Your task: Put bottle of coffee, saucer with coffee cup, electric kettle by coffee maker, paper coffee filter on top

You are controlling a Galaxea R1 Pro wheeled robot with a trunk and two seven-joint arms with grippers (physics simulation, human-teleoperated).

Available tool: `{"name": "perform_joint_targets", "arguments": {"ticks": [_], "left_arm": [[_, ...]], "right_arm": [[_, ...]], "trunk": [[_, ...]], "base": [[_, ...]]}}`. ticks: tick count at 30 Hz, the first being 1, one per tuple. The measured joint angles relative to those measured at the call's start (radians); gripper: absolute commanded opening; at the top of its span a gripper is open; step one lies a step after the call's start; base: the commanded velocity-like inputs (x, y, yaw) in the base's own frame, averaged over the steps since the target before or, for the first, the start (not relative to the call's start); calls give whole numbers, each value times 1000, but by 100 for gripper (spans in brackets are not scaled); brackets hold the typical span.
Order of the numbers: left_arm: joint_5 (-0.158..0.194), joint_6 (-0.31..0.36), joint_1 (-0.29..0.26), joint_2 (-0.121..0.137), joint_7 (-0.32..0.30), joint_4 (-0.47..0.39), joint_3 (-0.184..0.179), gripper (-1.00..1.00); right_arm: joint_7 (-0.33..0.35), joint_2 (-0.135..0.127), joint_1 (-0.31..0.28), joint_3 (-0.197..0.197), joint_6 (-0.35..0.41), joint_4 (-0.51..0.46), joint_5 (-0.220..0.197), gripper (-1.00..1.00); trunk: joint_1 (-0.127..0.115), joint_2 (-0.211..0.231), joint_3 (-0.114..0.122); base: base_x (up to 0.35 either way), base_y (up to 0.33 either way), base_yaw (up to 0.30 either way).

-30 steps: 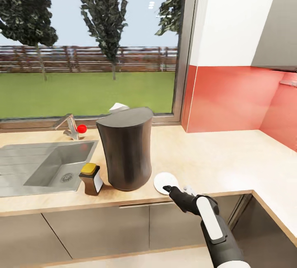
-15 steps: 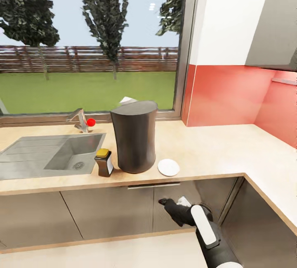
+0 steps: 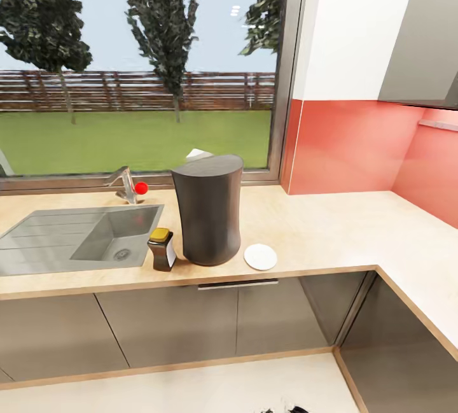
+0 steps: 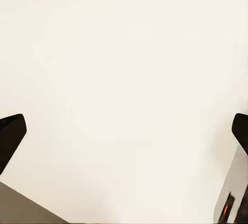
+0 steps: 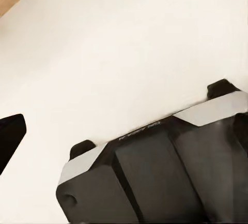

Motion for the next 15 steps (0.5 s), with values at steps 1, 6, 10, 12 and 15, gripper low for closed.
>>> {"name": "perform_joint_targets", "arguments": {"ticks": [1, 6, 10, 12, 15], "left_arm": [[0, 0, -1, -39, 0, -47, -1, 100], [8, -1, -4, -90, 0, -104, 0, 100], [12, -5, -8, -93, 0, -99, 8, 100], [11, -40, -7, -93, 0, -82, 11, 100], [9, -133, -6, -95, 2, -25, 6, 100]], "right_arm": [[26, -13, 0, 12, -84, 72, 90, 100], [160, -30, 0, 19, -131, 119, 327, 100], [193, -58, 0, 19, -136, 155, 416, 100], [197, -67, 0, 20, -137, 178, 428, 100], [199, -71, 0, 20, -143, 192, 435, 100]], "trunk": [[0, 0, 0], [0, 0, 0], [0, 0, 0], [0, 0, 0], [0, 0, 0]], "base": [[0, 0, 0], [0, 0, 0], [0, 0, 0], [0, 0, 0], [0, 0, 0]]}}
